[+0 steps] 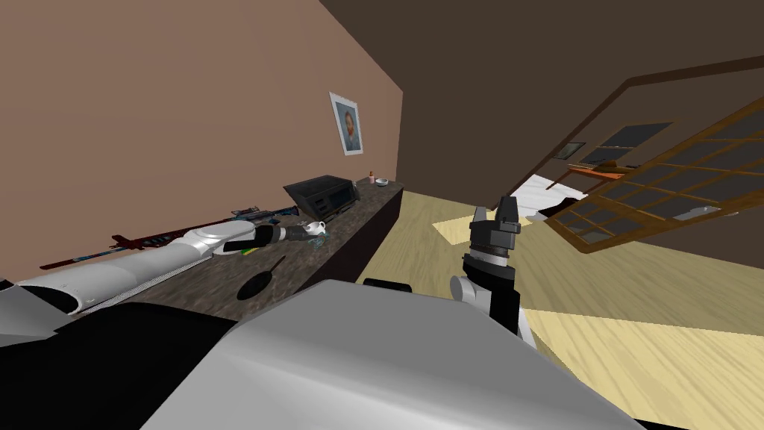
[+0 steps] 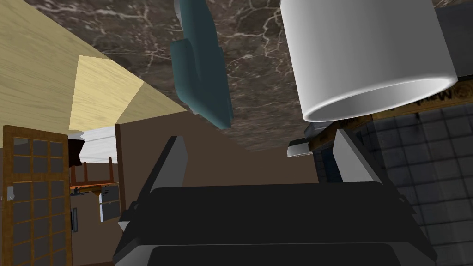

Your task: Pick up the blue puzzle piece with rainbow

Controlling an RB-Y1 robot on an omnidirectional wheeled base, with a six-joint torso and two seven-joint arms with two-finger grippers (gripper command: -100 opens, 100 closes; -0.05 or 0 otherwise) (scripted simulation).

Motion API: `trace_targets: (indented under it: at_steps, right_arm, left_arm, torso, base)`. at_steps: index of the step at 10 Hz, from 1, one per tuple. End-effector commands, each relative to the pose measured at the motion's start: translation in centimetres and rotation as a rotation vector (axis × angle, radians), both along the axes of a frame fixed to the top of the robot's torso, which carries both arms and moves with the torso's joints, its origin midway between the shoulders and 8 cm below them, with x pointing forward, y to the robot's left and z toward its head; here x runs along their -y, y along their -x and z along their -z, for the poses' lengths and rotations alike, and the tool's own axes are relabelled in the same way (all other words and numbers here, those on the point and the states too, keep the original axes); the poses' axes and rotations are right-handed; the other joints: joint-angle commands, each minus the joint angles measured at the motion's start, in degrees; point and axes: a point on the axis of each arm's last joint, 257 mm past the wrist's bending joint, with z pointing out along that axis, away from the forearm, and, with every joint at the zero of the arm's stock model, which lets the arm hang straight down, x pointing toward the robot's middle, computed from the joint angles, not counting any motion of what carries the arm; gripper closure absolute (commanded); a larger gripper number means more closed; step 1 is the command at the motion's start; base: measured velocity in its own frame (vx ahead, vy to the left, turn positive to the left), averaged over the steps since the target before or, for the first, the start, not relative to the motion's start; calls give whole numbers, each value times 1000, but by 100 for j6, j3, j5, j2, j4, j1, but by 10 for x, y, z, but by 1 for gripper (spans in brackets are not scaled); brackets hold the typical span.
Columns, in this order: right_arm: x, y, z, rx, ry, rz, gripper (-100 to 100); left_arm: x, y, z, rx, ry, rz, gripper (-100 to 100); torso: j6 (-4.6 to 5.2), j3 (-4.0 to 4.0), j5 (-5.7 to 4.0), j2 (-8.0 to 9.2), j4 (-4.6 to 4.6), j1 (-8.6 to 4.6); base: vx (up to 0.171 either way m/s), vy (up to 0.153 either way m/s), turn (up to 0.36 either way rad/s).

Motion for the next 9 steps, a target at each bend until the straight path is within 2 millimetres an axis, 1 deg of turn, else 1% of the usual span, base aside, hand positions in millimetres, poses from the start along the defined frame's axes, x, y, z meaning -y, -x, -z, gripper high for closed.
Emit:
trace_targets:
  at_steps: [1,3,4,5,7,8,9]
  right_arm:
    - [0,0,0,0,0,0,0]
    - [0,0,0,0,0,0,0]
    - [0,0,0,0,0,0,0]
    - [0,0,0,0,0,0,0]
    - [0,0,0,0,0,0,0]
    - [0,0,0,0,0,0,0]
    - [0,0,0,0,0,0,0]
  left_arm:
    - [-6,2,4,-5,1,6,-100]
    - [-29,8,5,-16,-16,-39,-100]
    - [-24,-1,2,9,5,-22,-100]
    - [-32,6,6,-13,-1,-29,-100]
    - [-52,12,7,-21,-15,-71,-100]
    - [-45,3,5,-1,12,-55,-100]
    - [-53,13,11,-26,7,-66,-100]
  torso:
    - [0,0,0,0,0,0]
    - [-8,2,1,3,1,9]
    - [-8,0,2,-2,1,16]
    - [1,1,1,2,0,4]
    - [-9,2,0,2,2,8]
    - [-7,-1,2,-3,0,14]
    - [1,-1,1,-1,0,2]
  base:
    - [-45,-51,-137]
    - [-17,-15,12]
    - [-36,-42,-181]
    - [-40,-49,-106]
    - [-14,-18,24]
    - [-29,-51,-181]
    - [-40,-56,-111]
